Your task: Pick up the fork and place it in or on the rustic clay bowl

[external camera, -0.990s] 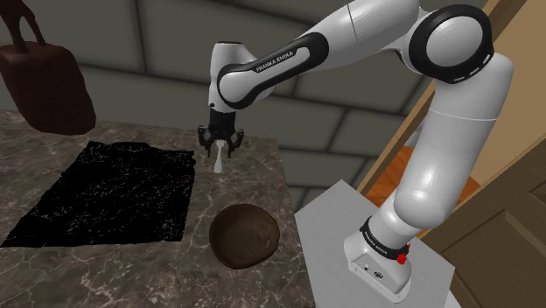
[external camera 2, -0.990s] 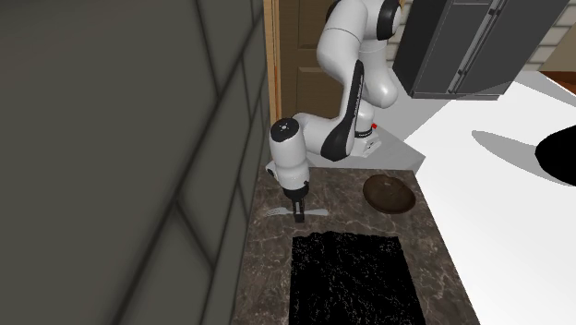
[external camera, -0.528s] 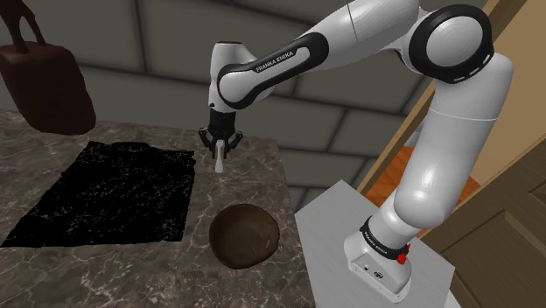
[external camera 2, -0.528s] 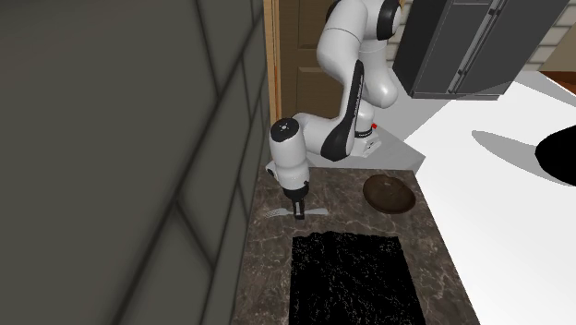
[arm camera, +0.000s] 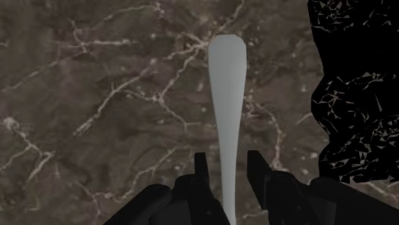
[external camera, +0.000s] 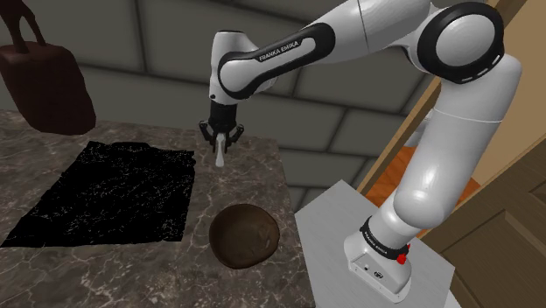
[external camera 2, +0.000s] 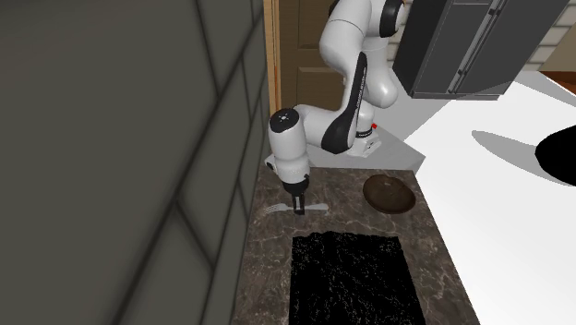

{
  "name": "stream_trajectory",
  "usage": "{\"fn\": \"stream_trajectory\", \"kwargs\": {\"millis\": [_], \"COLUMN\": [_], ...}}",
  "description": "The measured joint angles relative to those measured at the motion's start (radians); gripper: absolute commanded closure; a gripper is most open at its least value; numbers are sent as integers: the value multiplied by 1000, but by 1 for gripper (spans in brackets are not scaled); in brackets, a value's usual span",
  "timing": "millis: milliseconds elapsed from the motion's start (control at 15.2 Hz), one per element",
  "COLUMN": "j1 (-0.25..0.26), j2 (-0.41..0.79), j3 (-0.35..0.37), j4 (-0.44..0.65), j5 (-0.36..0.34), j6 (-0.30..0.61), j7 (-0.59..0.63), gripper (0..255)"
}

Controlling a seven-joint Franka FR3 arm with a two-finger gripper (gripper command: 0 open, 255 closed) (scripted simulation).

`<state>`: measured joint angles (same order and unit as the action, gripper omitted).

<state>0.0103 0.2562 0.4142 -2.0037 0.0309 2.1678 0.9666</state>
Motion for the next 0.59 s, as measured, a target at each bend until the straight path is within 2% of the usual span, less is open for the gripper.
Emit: {"fn": "stream_trajectory", "kwargs": {"millis": [594], "j1": [-8], "j2": [-59], "j3": [7], "j4": [53], "j5": [23], "j6": [-108], "j7": [-5], "gripper": [255]}}
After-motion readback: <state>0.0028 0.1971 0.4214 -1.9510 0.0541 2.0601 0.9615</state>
